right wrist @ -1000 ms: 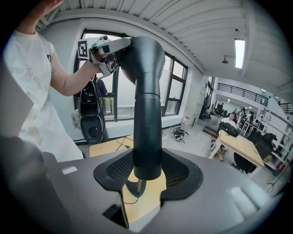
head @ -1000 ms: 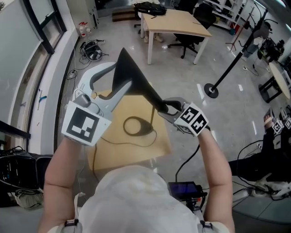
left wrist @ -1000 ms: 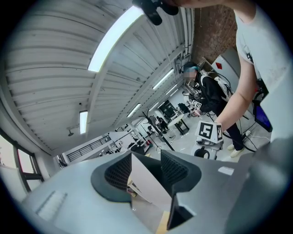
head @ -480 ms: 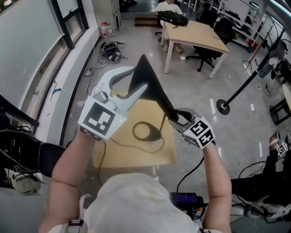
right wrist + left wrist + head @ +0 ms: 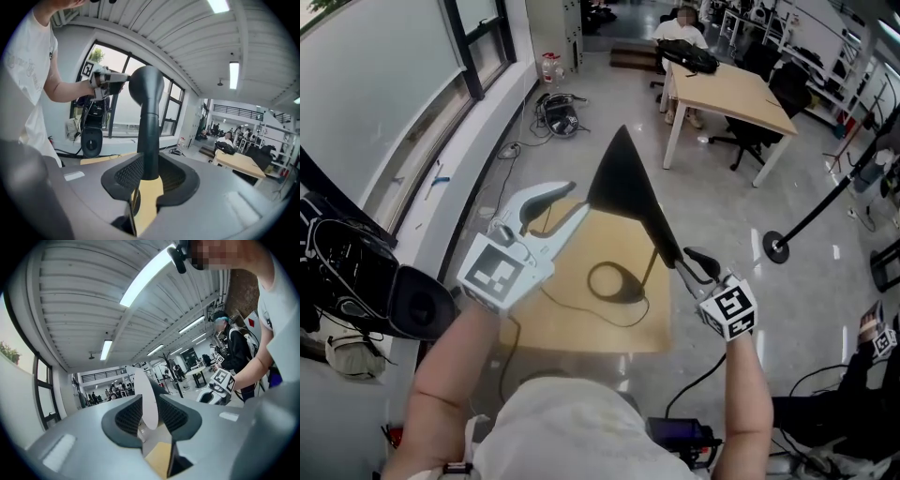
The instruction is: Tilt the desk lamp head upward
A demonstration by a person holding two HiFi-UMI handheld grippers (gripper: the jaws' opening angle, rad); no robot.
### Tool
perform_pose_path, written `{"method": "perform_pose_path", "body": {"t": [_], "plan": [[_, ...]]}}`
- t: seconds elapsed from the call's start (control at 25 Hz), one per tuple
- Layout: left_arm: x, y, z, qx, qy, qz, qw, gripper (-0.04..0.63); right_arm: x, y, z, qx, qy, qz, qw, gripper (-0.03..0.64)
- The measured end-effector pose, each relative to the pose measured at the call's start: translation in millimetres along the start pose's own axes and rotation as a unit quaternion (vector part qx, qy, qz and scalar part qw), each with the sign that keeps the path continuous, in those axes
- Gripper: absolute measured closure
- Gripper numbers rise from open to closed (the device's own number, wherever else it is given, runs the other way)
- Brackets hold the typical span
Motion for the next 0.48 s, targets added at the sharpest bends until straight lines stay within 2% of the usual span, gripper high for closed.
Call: {"method": "perform_pose_path", "body": {"t": [0.12,0.36,0.48], "plan": [[14,-32,9,-0.017,-0.032,-0.004,0.9993,0.526,5,-19,-9,0.032,0.050,0.041,0.997,0.600],[52,-60,15,-0.013,-0.085,-0.009,0.9963,0.575,15,-40,-23,0.072,0.104,0.066,0.990,0.604],[87,-81,15,-0.009,-0.132,-0.014,0.9911,0.591,17,-40,-48,0.085,0.116,0.066,0.987,0.604]]}}
Point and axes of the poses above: the fingertips, and each gripper's own axes: y forward along the fingers, z to its right, x out of its underside, the point moved 8 cm from there along -y, backward along the fingers, and after that the axes turned 6 degrees about z, right-handed, at the moved point
